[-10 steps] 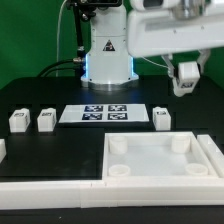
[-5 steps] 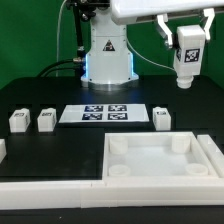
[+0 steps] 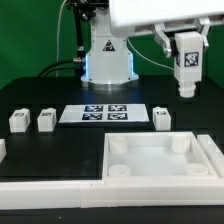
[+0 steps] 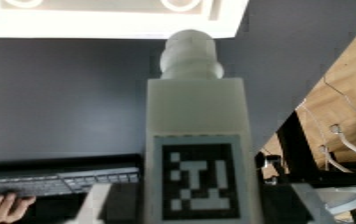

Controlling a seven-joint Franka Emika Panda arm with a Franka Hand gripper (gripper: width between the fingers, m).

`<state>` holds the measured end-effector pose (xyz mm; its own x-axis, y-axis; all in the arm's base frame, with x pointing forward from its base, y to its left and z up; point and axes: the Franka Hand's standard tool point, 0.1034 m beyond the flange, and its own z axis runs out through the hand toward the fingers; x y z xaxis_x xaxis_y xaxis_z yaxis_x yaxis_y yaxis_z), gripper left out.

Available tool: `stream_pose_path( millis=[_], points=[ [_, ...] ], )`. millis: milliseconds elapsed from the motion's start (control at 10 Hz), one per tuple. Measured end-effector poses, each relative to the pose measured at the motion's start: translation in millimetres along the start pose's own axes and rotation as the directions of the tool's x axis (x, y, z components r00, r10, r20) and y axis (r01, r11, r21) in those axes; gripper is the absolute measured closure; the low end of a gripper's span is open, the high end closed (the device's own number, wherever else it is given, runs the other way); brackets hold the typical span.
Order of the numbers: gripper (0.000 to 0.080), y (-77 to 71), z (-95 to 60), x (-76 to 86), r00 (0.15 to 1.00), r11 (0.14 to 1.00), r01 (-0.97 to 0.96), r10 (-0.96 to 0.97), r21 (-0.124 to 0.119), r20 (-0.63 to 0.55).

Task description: Assemble one leg

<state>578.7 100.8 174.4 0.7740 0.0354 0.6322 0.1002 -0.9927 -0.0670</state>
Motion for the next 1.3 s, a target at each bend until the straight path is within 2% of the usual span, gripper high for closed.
stream_pose_path(
  millis=[100,200,300,500,700,1000,1300],
  points=[
    [0.0508,1.6,18.8,8.6,1.000,1.000,0.011,-0.011,-0.002,0.001],
    [0.0508,4.7,31.2,19.5,1.000,1.000,0.017,-0.017,-0.005,-0.011],
    [0.0508,6.5,44.1,19.9,1.000,1.000,0.012,-0.012,-0.006,-0.008],
    [0.0508,8.6,65.0,5.0,1.000,1.000,0.006,-0.006,-0.006,0.019],
    [0.0508,2.4,77.1,-13.5,0.999,1.000,-0.001,0.001,-0.002,0.052],
    [0.0508,4.9,86.1,-22.8,0.997,1.000,-0.005,0.005,-0.004,0.072],
    [0.0508,4.8,89.9,-23.2,0.997,1.000,-0.006,0.006,-0.003,0.074]
  ],
)
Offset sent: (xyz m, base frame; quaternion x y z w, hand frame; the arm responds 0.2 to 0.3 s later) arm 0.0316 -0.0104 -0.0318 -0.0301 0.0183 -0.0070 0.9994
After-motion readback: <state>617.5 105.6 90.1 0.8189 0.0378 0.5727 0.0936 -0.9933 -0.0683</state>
